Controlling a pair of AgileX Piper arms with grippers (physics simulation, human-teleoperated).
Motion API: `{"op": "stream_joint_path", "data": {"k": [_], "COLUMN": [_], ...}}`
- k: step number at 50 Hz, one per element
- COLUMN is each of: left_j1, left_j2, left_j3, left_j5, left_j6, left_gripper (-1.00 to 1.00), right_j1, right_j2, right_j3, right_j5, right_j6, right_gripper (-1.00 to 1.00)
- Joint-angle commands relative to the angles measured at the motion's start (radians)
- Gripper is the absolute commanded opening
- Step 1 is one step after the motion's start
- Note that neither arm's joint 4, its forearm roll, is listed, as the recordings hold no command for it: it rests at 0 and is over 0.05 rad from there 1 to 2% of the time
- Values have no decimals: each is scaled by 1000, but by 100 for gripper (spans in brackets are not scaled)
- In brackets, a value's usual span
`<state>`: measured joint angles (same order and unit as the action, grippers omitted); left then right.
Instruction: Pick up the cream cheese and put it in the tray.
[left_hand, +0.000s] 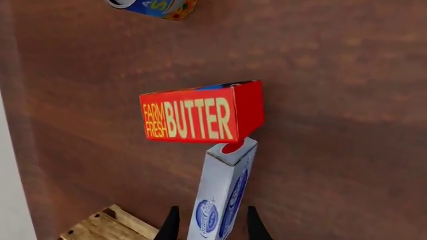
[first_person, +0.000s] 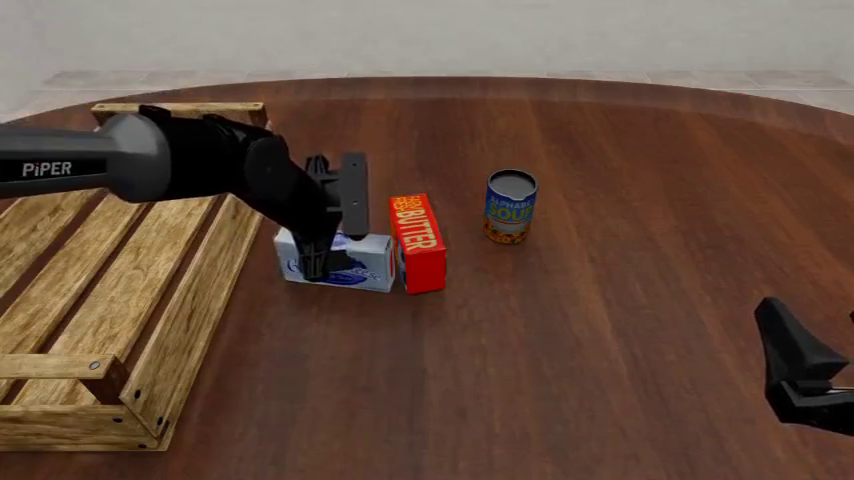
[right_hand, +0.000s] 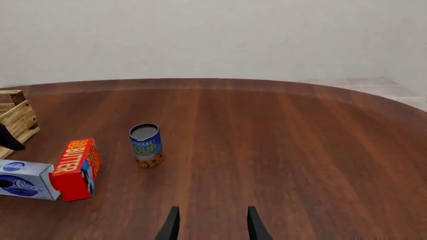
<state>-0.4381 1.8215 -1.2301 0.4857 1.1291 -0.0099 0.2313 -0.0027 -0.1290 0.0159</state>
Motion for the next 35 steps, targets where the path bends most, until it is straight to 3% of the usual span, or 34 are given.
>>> {"op": "stream_joint_path", "data": {"k": [1, 11, 35], "left_j1": [17, 24, 22], "left_j2": [22, 34, 101], "left_j3": [-9, -2, -63], "left_j5": [-7, -13, 27], "left_j6": [-5, 1, -64], "left_gripper": [100, 100, 100], "right_j1": [0, 5, 11], "right_j2": [7, 14, 42], "right_j3": [0, 0, 0], "right_j5": [-4, -8, -24], "right_j6": [0, 1, 4], "right_gripper": [100, 100, 100]}}
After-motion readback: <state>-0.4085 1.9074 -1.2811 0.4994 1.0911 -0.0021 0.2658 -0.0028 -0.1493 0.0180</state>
